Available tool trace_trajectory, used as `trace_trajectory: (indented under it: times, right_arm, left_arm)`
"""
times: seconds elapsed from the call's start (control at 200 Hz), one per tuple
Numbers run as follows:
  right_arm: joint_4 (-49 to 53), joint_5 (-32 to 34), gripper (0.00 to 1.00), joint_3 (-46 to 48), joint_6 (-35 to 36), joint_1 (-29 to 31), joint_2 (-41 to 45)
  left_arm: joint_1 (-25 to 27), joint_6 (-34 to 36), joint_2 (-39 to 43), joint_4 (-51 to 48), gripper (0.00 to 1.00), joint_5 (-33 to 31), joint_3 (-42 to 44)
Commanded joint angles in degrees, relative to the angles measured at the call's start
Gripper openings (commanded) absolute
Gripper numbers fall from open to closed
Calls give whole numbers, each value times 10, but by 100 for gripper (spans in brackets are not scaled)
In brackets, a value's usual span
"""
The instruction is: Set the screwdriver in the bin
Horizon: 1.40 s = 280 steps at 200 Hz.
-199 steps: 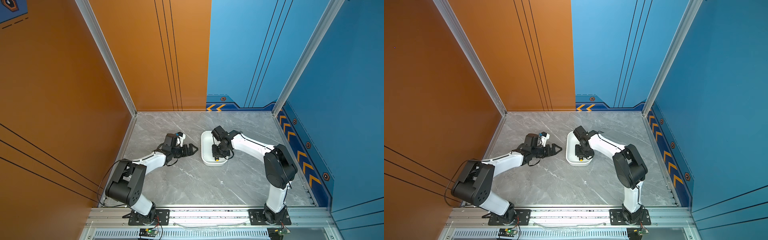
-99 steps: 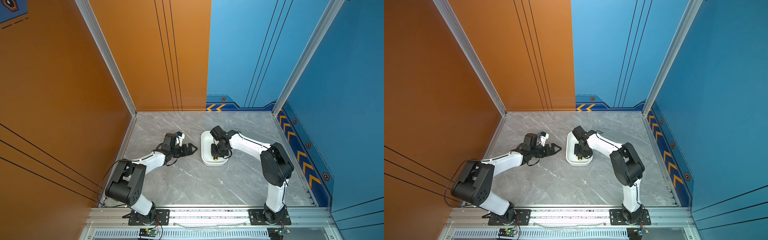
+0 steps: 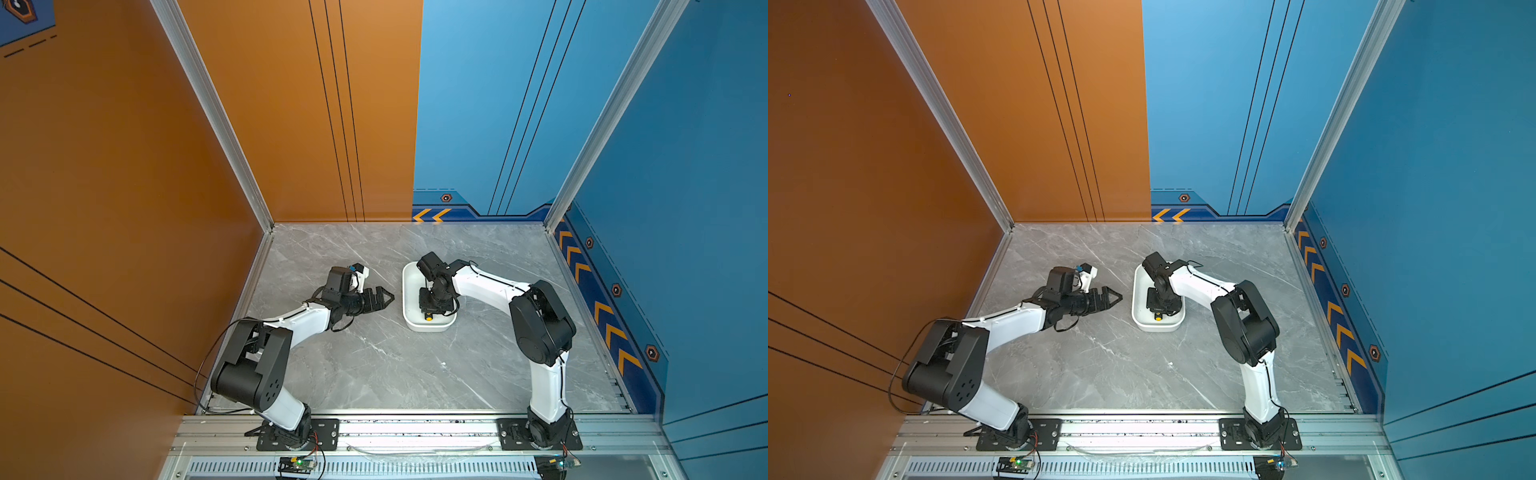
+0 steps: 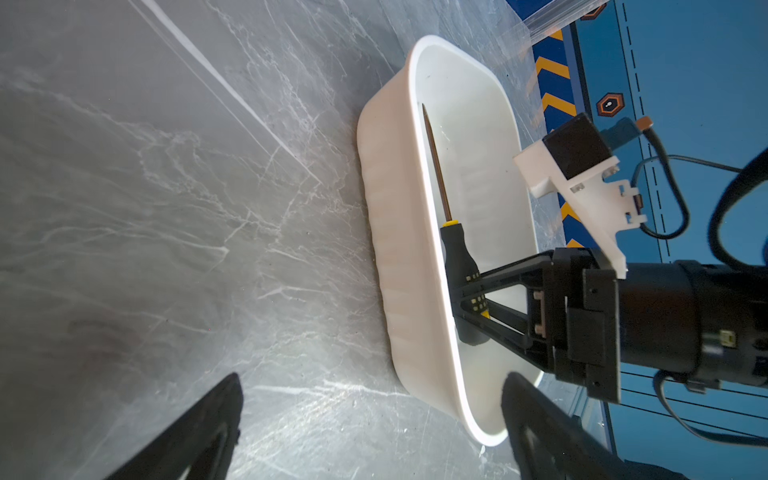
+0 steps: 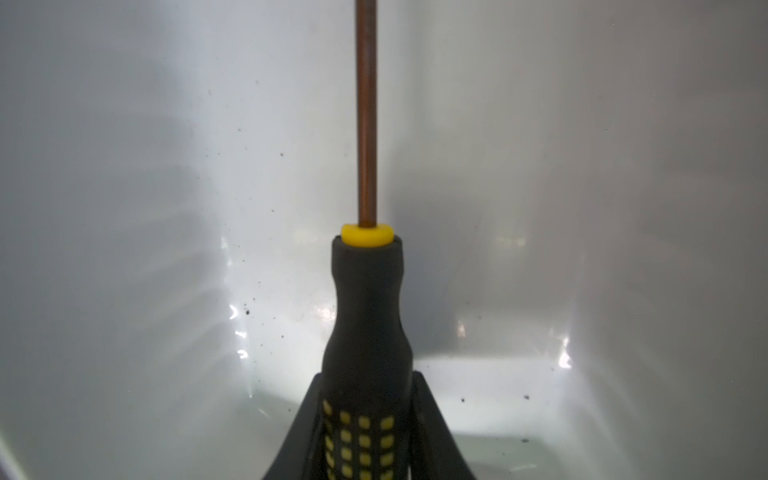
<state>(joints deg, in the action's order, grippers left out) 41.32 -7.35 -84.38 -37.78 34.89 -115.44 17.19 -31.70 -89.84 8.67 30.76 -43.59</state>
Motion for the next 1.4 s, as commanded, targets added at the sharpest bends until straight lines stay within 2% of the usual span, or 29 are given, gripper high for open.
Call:
trace_trajectory:
  times: [0.0, 0.11, 0.215, 0.305, 0.651, 0.796, 0.906, 1.046, 1.172, 1.257, 1.397]
  right_arm:
    - [1, 2, 19, -16, -3, -4, -12]
    - [2, 1, 30, -15, -2, -6, -12]
    - [1, 1, 37, -15, 1, -6, -11]
    - [2, -2, 48, -18, 3, -6, -11]
    - [24, 1, 58, -53, 19, -9, 6]
    - [52, 12, 62, -78, 37, -11, 40]
    - [49, 6, 66, -73, 76, -26, 88]
    - [48, 5, 70, -51, 161, -70, 152]
    - [47, -11, 73, -28, 215, -153, 207]
    - [26, 6, 75, -5, 262, -212, 241]
    - [-80, 32, 76, 79, 319, -292, 291]
  left_arm:
    - [-6, 12, -10, -12, 98, 18, -3]
    - [-7, 12, -13, -12, 98, 19, -5]
    - [-7, 11, -14, -12, 98, 18, -6]
    - [-8, 11, -15, -11, 98, 18, -7]
    - [-9, 13, -13, -22, 98, 16, -18]
    - [-11, 36, -5, -69, 98, 6, -47]
    - [-14, 74, 21, -127, 98, -31, -78]
    - [-34, 123, 74, -178, 98, -101, -102]
    - [-73, 157, 134, -181, 98, -174, -100]
    - [-104, 193, 175, -179, 98, -236, -91]
    - [-164, 221, 248, -112, 98, -342, -32]
